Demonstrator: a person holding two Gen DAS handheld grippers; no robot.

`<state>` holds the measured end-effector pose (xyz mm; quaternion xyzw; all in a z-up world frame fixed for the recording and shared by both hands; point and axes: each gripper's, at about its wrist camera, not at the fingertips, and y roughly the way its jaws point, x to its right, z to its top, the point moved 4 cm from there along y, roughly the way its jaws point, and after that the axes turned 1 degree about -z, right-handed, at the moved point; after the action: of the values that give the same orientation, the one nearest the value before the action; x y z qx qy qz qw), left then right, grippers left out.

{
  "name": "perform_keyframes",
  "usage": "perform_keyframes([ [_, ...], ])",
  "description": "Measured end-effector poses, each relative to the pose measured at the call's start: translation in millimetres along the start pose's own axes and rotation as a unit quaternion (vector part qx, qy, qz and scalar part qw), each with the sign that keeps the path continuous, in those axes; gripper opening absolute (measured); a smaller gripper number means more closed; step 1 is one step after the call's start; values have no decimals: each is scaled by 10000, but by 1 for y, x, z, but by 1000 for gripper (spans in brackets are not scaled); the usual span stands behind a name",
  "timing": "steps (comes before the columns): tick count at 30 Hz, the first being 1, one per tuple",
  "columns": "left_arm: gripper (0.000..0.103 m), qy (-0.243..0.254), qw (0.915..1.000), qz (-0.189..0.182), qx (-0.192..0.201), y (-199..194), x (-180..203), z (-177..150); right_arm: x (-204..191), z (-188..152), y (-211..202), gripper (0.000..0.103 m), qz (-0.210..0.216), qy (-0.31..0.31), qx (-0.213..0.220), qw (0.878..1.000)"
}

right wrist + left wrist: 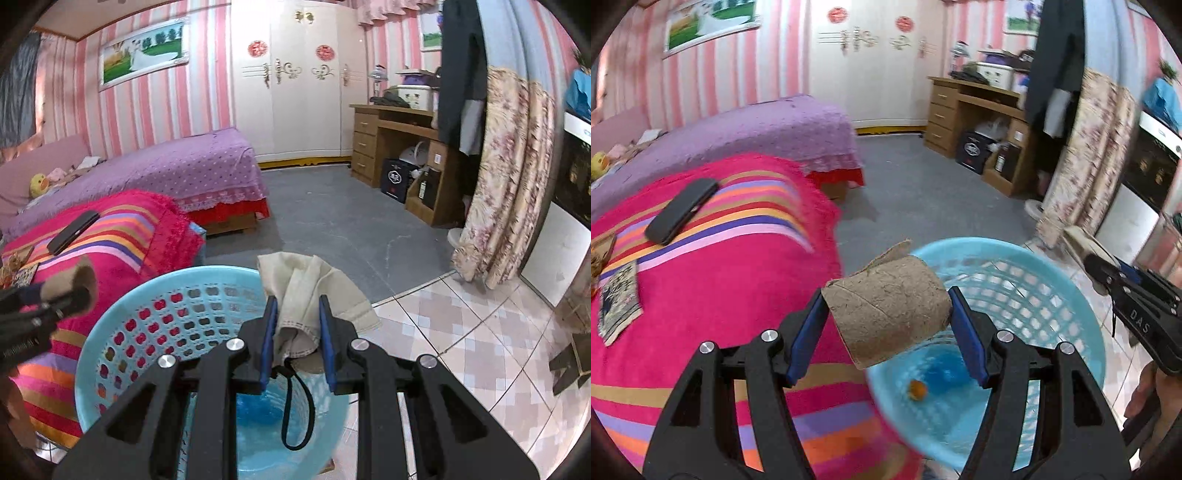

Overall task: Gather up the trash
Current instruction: 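Carry the tube and cloth to the blue basket and open both tools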

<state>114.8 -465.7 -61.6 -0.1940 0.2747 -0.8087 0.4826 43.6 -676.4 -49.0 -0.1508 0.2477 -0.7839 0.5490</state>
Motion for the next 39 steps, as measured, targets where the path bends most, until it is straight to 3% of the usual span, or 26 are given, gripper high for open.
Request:
perform_keyframes([
  [8,66,279,9996,-85,-67,11,35,5,2,-3,-1,22,85,61,73,9999],
  [10,74,354,9993,-39,-76,12,35,7,-1,-3,-1,22,113,46,84,9999],
  [16,94,167,9998,49,-33,10,13,11,-3,-4,-2,22,193,50,113,9997],
  [28,97,-61,9991,404,89,0,-38,7,-29,-4,15,25,201,-195,-17,9996],
  [29,97,-76,9990,422,83,-1,-42,7,-30,-4,16,30,190,-206,-32,9996],
  [33,97,-171,9987,466,86,-5,-56,9,-37,-3,18,68,164,-203,-85,9996],
  [34,97,-199,9986,481,111,-7,-60,10,-38,-2,18,71,140,-200,-88,9997],
  [36,97,-255,9983,508,152,-11,-69,11,-40,-1,16,85,-11,-193,-66,9998],
  [39,97,-302,9979,537,191,-17,-80,14,-47,4,10,94,-26,-51,34,10000],
])
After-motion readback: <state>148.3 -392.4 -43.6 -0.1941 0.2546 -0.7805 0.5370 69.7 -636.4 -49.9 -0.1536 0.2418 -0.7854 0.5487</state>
